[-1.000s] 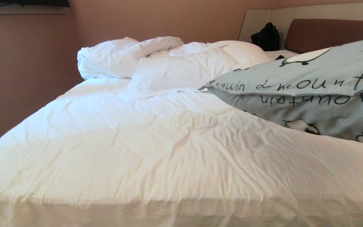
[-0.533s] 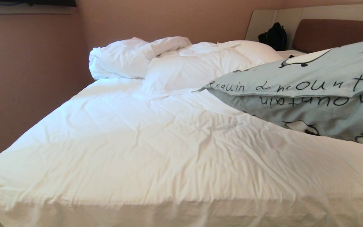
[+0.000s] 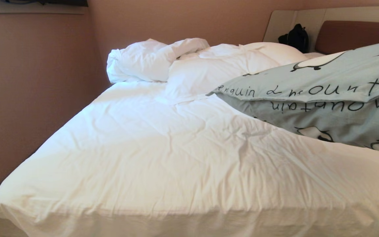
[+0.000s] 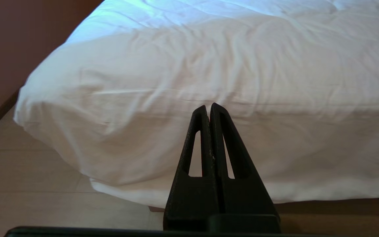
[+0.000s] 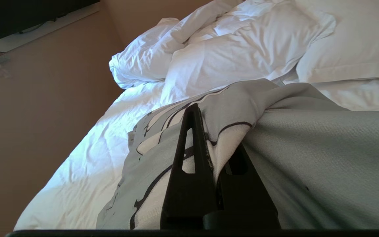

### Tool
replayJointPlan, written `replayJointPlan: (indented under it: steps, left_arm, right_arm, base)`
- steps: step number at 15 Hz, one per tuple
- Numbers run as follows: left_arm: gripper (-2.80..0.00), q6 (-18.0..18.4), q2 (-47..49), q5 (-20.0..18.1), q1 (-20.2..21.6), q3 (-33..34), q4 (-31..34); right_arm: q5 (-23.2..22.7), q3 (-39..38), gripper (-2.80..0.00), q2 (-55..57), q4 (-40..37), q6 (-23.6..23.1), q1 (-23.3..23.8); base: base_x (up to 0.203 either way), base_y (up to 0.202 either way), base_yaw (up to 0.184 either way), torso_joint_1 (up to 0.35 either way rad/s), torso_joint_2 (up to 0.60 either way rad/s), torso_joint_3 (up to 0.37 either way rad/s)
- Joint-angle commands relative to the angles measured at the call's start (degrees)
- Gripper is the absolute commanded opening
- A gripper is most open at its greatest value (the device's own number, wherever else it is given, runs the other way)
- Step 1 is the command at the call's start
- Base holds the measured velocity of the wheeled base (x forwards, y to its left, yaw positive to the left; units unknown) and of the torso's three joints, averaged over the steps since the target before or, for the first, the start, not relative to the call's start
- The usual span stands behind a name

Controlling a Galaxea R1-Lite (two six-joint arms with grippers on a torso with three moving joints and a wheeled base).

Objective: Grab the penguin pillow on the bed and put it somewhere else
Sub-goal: Move to the foot of the bed

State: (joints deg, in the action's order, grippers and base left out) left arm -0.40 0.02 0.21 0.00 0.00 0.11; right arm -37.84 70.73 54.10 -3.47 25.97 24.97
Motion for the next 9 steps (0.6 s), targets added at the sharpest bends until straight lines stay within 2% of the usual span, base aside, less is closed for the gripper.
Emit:
replayJointPlan:
  steps: [1,9]
  left_arm:
    - [-2.80,-0.04,-0.02,-0.03,0.00,0.09,-0.02]
    - [-2.80,0.05,-0.02,-0.03,0.00,0.09,0.07]
  right_arm:
    - [-0.22,0.02,-2.80,0.04,-0.04,0.14,-0.01]
    - [-0.48,-0.07,-2.80,-0.22,-0.04,0.23,-0.18]
  base:
    - [0.000,0.197,0.001,0.002,0.01,-0.002]
    - [0.000,0.195,0.001,0.004,0.00,0.004]
